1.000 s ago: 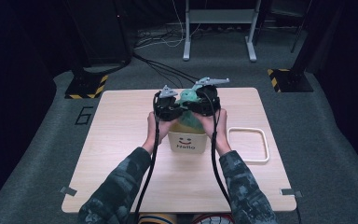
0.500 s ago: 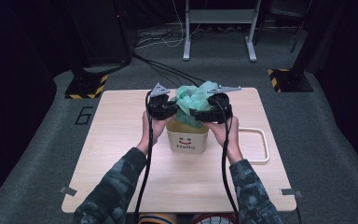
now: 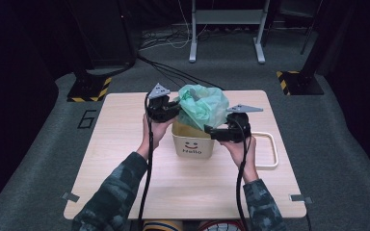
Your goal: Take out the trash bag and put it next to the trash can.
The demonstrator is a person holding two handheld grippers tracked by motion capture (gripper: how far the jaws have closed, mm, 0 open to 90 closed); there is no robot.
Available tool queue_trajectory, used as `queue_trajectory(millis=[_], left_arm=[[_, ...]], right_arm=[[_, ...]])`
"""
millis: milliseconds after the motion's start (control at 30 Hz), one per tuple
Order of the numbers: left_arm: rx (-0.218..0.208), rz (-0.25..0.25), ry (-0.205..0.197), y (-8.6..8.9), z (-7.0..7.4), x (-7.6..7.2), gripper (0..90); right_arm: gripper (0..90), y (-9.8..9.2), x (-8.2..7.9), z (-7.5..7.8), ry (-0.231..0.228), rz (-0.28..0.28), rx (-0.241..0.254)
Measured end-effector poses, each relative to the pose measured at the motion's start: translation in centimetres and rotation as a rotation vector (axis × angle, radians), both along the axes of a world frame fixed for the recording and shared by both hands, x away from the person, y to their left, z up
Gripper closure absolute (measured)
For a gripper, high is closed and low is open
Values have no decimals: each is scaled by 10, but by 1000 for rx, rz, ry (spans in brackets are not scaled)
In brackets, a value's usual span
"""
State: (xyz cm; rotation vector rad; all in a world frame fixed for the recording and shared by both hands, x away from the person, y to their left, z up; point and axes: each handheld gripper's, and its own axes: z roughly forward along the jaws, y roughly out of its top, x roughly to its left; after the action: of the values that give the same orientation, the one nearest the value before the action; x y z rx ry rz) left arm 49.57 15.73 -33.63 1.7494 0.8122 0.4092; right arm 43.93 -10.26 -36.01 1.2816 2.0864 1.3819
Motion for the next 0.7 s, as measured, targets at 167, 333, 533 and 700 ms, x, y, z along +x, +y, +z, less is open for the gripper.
queue_trajectory(millis=[167,333,533,700], left_arm=[[-12,10,-3,5,1,0,861],[-27,17,-5,11,3,0,861],[-29,15,-12,15,5,-2,862],[-35,18,-20,19,6,-3,861]], right_arm=[[145,-10,-14,-8,-6,-11,31],[145,-18,-23,-19,-5,-30,25],[140,-20,-36,-42,-4,-68,-38],[127,-21,-43,-74,18,-86,-64]])
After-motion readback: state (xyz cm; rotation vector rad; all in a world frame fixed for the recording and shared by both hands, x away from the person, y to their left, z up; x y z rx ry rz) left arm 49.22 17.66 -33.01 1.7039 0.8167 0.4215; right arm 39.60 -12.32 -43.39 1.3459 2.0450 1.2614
